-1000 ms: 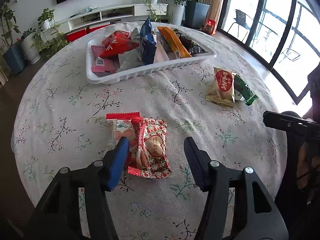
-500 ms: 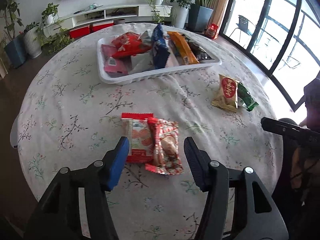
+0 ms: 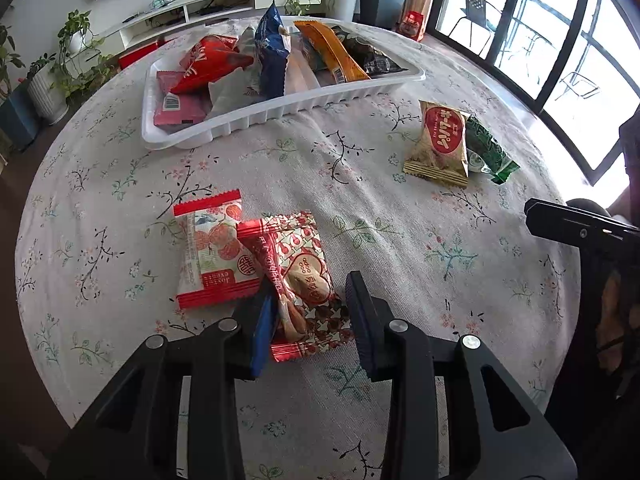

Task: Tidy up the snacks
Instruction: 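Grasp the red-white candy packet with the left gripper while the right gripper grasps the gold-red packet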

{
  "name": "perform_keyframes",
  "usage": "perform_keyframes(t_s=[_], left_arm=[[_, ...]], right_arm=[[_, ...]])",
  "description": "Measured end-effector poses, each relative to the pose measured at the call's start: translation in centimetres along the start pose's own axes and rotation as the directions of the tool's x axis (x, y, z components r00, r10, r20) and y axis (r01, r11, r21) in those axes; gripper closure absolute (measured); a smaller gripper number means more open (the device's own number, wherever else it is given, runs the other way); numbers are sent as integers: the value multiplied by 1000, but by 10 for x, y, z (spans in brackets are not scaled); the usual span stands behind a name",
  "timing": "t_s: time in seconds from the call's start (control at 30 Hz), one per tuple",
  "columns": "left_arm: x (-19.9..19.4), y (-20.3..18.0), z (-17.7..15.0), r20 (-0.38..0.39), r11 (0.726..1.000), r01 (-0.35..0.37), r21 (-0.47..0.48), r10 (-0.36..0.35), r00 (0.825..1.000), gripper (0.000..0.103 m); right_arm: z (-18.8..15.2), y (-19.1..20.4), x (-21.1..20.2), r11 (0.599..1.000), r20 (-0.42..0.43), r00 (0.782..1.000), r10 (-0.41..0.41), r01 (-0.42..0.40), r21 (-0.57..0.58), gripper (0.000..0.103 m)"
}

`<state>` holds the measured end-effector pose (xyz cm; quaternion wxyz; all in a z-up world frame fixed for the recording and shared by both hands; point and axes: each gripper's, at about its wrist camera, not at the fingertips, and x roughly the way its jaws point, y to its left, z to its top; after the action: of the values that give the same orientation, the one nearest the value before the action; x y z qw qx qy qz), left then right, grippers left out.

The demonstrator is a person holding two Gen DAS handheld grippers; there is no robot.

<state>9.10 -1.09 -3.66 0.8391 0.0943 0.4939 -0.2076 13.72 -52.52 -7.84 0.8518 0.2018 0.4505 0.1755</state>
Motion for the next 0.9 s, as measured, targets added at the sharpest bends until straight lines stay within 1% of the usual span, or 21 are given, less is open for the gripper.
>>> perform_keyframes(t_s=[0.07,0.17,0.3,0.33,0.37,0.4,0.47,0.5,0.57,0.67,0.73,0.8,0.9], left_arm=[[1,3,3,0,1000,12,-15,-12,1000,71],[1,5,4,8,1000,14,-22,-14,1000,75],[-2,10,3,25,998,36,-44,-35,999,79],[-2,11,2,27,998,41,-47,-40,999,79],[-3,11,2,32,998,47,-49,-45,998,80],[-3,13,1,35,997,54,-53,-52,998,80],[-4,13,0,38,997,61,-56,-59,998,80],[-5,14,0,41,996,66,-58,-64,997,81],[-5,17,0,45,995,75,-64,-72,996,81],[-5,18,0,52,994,89,-66,-86,995,81],[-5,18,0,56,993,97,-69,-94,994,81],[-5,19,0,62,991,116,-68,-112,992,81],[-3,19,0,65,989,125,-76,-120,991,81]], right_arm=[[2,1,-1,1000,2,1000,-1,1,-3,29],[10,5,-4,1000,6,1000,3,-3,-9,29],[28,16,-5,998,10,998,65,-65,-6,30],[33,19,-1,996,-4,996,92,-92,2,31],[39,21,5,993,-23,993,115,-115,15,33],[43,23,9,992,-35,992,121,-121,24,35],[51,25,19,997,-43,996,81,-80,20,35],[54,24,24,998,-49,997,54,-52,35,36],[60,18,34,992,-74,994,79,-71,104,36],[66,15,47,987,-104,992,76,-60,148,36],[70,11,54,981,-121,988,97,-74,182,36],[74,3,61,970,-129,986,106,-74,232,38],[79,-6,68,957,-138,984,115,-72,283,41]])
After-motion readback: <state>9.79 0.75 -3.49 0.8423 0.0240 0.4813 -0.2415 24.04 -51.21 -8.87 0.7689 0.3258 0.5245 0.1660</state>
